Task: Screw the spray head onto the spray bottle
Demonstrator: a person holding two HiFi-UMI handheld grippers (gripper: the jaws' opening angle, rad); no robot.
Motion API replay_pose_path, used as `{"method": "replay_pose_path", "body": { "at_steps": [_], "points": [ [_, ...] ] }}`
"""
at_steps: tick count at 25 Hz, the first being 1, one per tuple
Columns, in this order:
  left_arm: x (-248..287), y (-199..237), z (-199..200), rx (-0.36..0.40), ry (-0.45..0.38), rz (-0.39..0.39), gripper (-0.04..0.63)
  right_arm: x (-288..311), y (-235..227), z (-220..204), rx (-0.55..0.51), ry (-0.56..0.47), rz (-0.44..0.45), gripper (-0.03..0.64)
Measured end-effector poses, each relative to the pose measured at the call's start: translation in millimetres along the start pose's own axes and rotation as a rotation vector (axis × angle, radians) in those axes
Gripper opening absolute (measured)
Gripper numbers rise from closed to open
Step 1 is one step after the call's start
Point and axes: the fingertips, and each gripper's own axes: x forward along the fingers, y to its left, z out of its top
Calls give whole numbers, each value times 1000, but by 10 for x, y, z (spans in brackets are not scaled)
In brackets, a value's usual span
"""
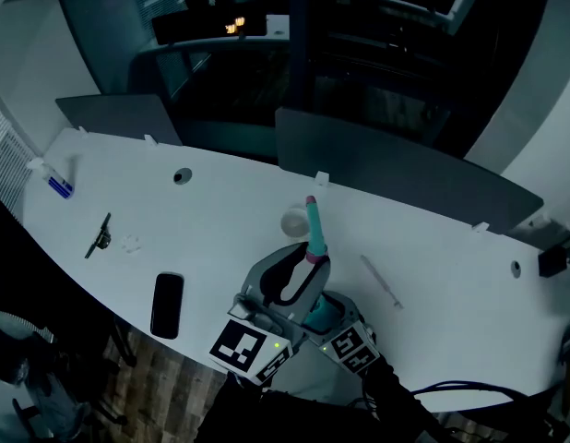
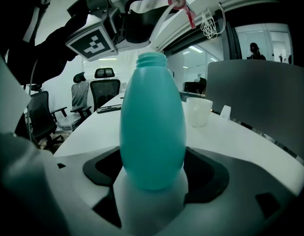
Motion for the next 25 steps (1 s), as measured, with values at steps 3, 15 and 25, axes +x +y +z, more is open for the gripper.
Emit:
{"method": "replay_pose_path", "body": {
  "at_steps": [3,15,25],
  "points": [
    [25,-35,-93,25,22,5,133,-19,-8,-6,4,-4,3,380],
    [-130,-103,-589,82,77,32,133,-13,2,0,-1,-8,8,380],
    [-367,-315,-1111,182,184,41,133,-16,-3,-8,-2,-10,4,380]
  ]
}}
